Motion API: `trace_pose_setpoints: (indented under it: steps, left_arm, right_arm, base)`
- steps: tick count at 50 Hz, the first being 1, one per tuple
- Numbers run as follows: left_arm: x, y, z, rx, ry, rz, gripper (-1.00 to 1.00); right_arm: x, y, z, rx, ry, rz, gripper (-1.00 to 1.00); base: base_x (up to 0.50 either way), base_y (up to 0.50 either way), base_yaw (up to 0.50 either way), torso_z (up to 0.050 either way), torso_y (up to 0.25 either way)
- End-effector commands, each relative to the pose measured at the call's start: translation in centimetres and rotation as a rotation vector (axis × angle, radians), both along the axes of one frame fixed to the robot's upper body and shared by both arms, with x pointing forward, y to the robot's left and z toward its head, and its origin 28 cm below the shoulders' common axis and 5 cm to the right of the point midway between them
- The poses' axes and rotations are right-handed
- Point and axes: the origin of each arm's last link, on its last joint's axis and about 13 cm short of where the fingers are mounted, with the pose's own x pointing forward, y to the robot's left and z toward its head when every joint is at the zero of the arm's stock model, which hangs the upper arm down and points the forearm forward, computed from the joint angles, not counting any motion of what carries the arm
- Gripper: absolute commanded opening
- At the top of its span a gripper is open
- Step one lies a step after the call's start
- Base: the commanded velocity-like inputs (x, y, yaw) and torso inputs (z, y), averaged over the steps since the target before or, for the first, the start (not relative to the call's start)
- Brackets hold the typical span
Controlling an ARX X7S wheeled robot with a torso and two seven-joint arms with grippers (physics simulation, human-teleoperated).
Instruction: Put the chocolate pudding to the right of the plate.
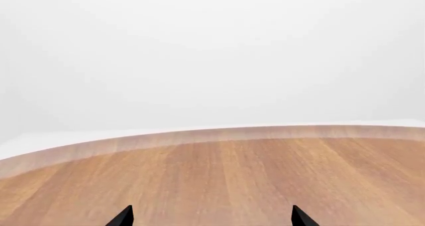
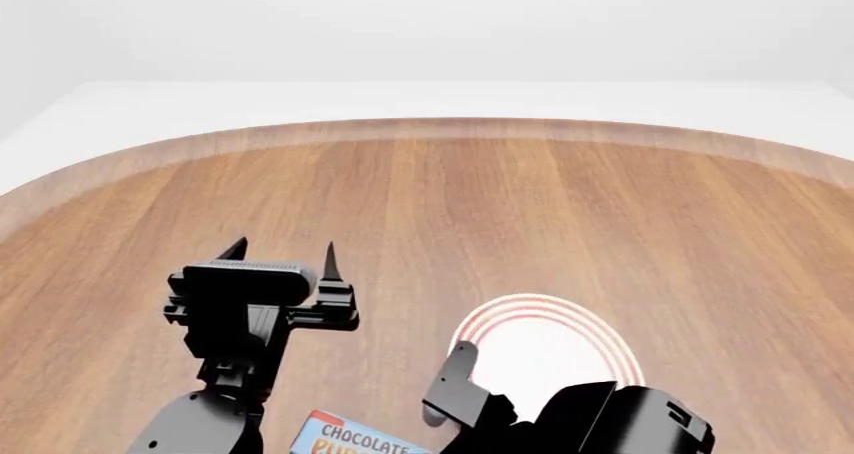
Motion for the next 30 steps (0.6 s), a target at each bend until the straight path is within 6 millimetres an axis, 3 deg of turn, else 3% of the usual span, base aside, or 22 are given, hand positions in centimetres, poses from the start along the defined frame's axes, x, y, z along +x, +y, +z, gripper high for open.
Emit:
trace_pose_setpoints:
  steps: [1,10,19,30]
  left_arm:
    - [0.0,0.0,-0.1,0.0,0.002,0.002,1.0]
    - [0.0,0.1,-0.1,0.0,0.001,0.004,1.0]
    - [0.0,0.2,0.0,-0.002,-0.003,0.011,1.0]
    - [0.1,0.3,0.1,-0.002,-0.006,0.014,1.0]
  right_arm:
    - [-0.1,0.1,-0.3,0.007,-0.006,-0.001,-1.0]
    - [0.0,0.1,0.4,0.023,-0.036,0.001,-1.0]
    - [-0.5,-0.9,4.0,0.07,-0.136,-0.027,-1.0]
    - [-1.1,-2.9,5.3,0.059,-0.174,-0.098,-1.0]
  base:
    - [0.0,0.0,0.0,0.0,0.0]
    - [0.0,0.0,0.0,0.0,0.0]
    - [0.0,0.0,0.0,0.0,0.0]
    - [0.0,0.0,0.0,0.0,0.0]
